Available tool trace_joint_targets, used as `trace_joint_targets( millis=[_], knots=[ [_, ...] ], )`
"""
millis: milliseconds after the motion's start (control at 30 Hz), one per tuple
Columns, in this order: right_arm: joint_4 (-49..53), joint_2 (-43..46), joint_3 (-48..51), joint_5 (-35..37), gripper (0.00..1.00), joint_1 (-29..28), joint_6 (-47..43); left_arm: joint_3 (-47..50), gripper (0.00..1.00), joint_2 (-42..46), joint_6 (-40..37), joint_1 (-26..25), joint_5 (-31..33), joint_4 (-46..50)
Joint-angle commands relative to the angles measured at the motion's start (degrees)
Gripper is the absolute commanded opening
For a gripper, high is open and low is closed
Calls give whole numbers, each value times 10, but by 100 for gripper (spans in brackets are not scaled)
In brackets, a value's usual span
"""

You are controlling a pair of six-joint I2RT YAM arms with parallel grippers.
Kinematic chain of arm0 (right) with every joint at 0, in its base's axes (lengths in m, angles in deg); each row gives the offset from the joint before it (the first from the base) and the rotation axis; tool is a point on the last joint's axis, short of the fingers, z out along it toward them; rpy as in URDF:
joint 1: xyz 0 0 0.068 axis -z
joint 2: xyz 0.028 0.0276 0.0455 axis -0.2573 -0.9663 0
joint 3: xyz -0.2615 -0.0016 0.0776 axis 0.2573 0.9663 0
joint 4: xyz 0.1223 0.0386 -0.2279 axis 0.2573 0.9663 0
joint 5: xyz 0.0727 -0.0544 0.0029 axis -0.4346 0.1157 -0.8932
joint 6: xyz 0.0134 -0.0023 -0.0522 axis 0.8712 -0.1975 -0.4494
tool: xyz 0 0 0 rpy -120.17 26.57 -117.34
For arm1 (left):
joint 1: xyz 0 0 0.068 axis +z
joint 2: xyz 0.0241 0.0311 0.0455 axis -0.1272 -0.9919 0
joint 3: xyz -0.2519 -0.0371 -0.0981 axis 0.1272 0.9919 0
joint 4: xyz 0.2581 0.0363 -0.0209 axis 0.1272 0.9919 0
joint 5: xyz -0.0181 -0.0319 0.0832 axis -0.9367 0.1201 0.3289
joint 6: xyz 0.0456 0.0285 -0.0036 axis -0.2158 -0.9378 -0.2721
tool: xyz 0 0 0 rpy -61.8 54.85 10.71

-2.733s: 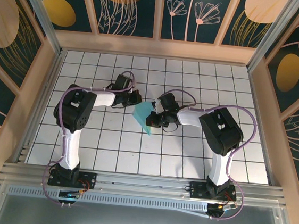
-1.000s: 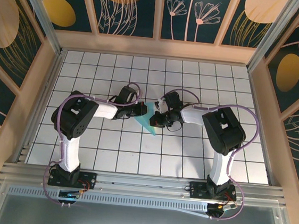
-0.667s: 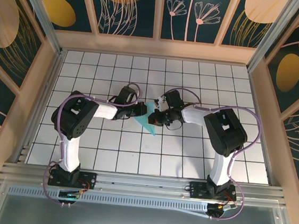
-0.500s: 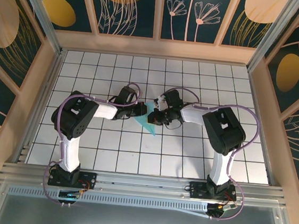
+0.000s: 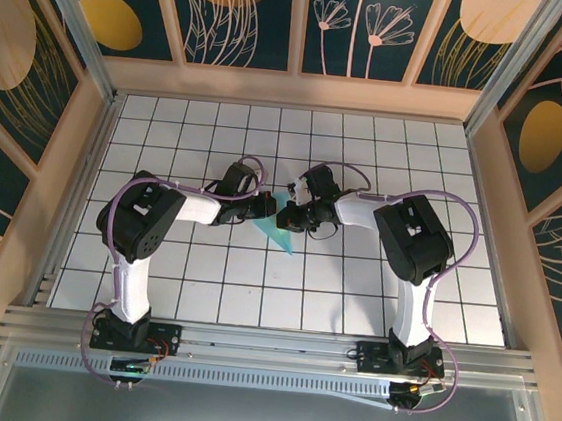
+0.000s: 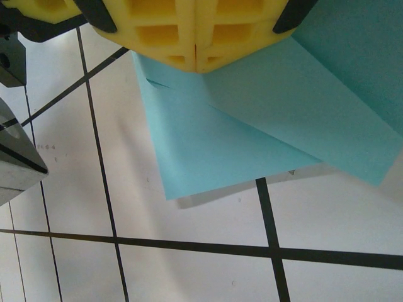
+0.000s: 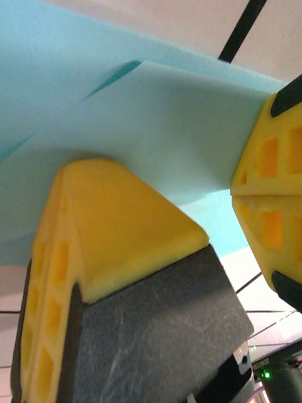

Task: Fold a paper plane with a square sheet of paper (fold left side to right side)
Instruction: Fourth fold the wing at the center of the table.

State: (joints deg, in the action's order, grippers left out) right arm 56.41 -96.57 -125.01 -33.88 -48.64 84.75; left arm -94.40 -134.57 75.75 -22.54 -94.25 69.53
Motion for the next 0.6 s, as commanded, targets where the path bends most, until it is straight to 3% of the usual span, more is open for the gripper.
trace_joint_targets(
  millis=[0,567],
  knots=[
    [36,-14,-8,20,0,-5,-20,12,0,-16,1,3,25,38],
    [69,30,38,15,0,-15,-33,9,0,-26,13,3,36,42]
  ],
)
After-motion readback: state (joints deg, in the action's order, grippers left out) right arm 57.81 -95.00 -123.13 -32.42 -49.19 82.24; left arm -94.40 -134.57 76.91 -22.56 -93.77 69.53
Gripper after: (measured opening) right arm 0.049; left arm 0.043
